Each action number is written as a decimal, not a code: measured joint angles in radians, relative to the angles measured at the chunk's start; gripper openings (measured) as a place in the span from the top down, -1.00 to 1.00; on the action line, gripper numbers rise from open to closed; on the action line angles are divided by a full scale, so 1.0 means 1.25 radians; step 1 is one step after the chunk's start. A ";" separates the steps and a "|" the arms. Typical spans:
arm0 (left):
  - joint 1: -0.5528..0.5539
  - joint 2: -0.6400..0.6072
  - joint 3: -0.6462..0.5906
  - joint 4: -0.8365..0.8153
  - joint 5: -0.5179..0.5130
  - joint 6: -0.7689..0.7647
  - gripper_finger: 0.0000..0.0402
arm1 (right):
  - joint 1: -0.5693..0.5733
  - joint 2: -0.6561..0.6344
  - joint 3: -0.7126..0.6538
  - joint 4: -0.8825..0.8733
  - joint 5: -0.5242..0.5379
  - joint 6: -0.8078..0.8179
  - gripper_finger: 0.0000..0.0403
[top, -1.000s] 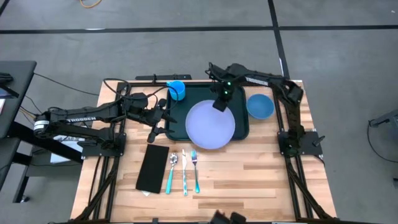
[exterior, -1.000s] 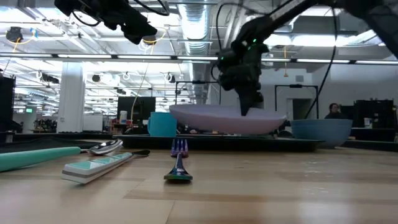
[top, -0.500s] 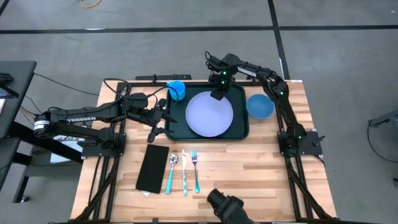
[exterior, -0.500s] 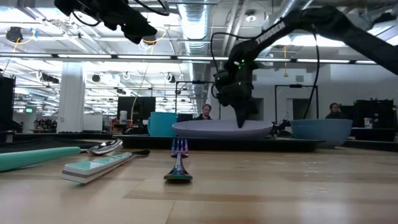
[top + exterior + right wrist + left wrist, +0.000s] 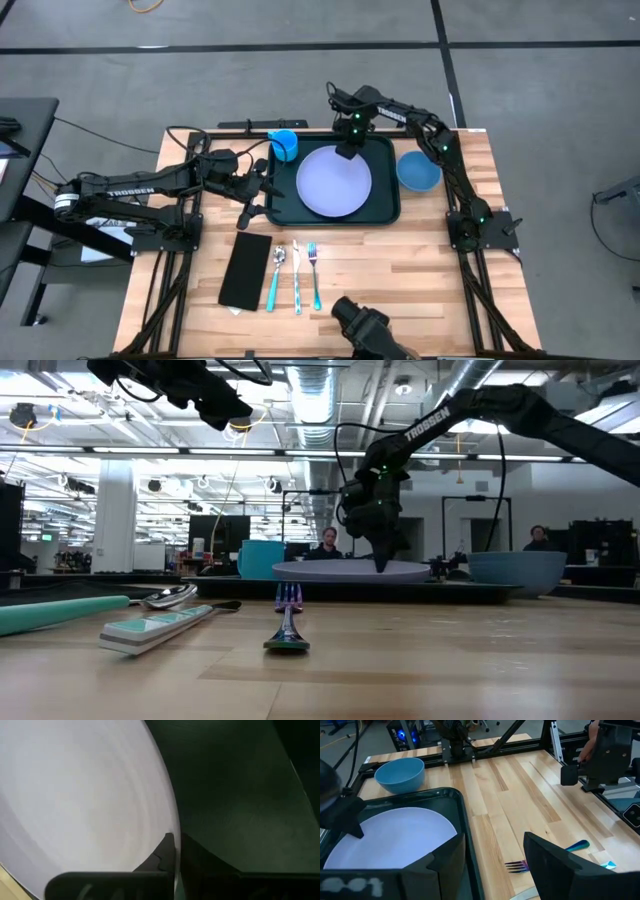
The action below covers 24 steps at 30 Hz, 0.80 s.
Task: Set up tray
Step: Put the purple plate on the tray
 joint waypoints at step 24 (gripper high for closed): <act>0.000 0.000 0.000 -0.003 0.000 0.000 0.04 | 0.014 -0.029 -0.001 -0.006 0.071 -0.020 0.35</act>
